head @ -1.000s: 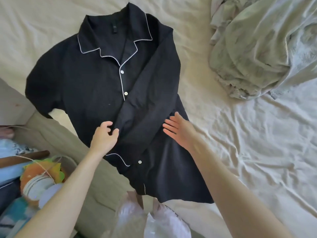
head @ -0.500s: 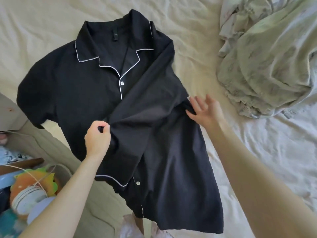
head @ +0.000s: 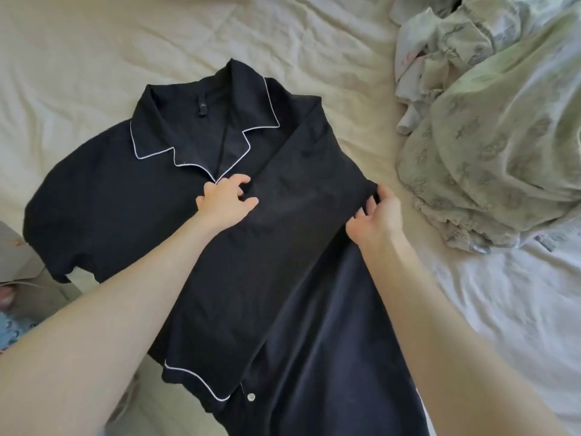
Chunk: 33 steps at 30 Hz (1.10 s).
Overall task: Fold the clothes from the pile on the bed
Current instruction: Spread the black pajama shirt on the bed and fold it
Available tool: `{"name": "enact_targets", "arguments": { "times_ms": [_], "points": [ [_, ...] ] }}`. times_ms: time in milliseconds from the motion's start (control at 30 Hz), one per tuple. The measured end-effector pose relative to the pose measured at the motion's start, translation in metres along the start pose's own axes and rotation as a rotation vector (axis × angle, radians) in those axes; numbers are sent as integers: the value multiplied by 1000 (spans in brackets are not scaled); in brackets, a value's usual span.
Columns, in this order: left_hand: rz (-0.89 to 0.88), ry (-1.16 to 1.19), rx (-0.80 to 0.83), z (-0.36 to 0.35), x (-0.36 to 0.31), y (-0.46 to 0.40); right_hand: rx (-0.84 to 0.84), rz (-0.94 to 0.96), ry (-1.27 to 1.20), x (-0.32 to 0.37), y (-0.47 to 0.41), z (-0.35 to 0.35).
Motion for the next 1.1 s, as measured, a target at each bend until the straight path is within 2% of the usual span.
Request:
{"name": "enact_targets", "arguments": {
  "times_ms": [33, 100, 267, 433, 600, 733, 800, 867, 933, 1100],
  "points": [
    [-2, -64, 3, -1, -1, -6, -21, -8, 74, -4, -1, 6],
    [-45, -40, -23, 0, -10, -16, -59, -71, 201, -12, -6, 18],
    [-211, 291, -17, -11, -76, -53, -62, -77, 228, 3, -21, 19],
    [-208, 537, 83, -39, -139, -89, -80, -65, 282, -6, -30, 18],
    [-66, 671, 134, -42, -145, -118, 13, -104, 99, -3, -35, 23],
    [-82, 805, 82, -29, -154, -132, 93, -50, -127, 13, -37, 17],
    [-95, 878, 78, -27, -156, -135, 117, 4, -152, 17, -37, 17],
    [-68, 861, 103, -31, -149, -133, 123, 39, -29, 18, -36, 19],
    [-30, 743, 94, -31, -135, -129, 113, 70, 151, 16, -36, 21],
    [-91, 422, 117, -24, -112, -112, 15, 207, 460, 6, -24, 24]
  ]
}}
Point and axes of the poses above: each hand's wrist, its own y-axis away from the middle knuckle, its own z-axis out of the back of the hand, x = y × z, the point moved 8 cm from there along -y, towards the middle knuckle, and after that the axes turned 10 degrees about y, right-handed, at the moved point
